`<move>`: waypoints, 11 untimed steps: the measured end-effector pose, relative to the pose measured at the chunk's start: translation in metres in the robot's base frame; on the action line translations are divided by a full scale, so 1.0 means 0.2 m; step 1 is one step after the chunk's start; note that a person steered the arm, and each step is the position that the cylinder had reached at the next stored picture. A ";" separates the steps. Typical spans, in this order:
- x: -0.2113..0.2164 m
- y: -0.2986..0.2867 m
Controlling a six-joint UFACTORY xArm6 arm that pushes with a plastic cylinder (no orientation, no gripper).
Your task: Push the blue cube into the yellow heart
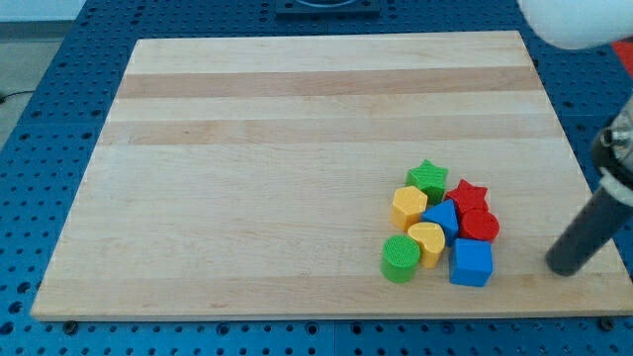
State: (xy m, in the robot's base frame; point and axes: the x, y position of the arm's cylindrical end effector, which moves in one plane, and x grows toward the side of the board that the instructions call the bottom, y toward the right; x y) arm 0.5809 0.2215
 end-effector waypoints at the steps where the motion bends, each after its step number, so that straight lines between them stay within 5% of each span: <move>1: 0.00 -0.16; 3: 0.11 -0.35; 6: -0.15 -0.78; 11: -0.22 -1.38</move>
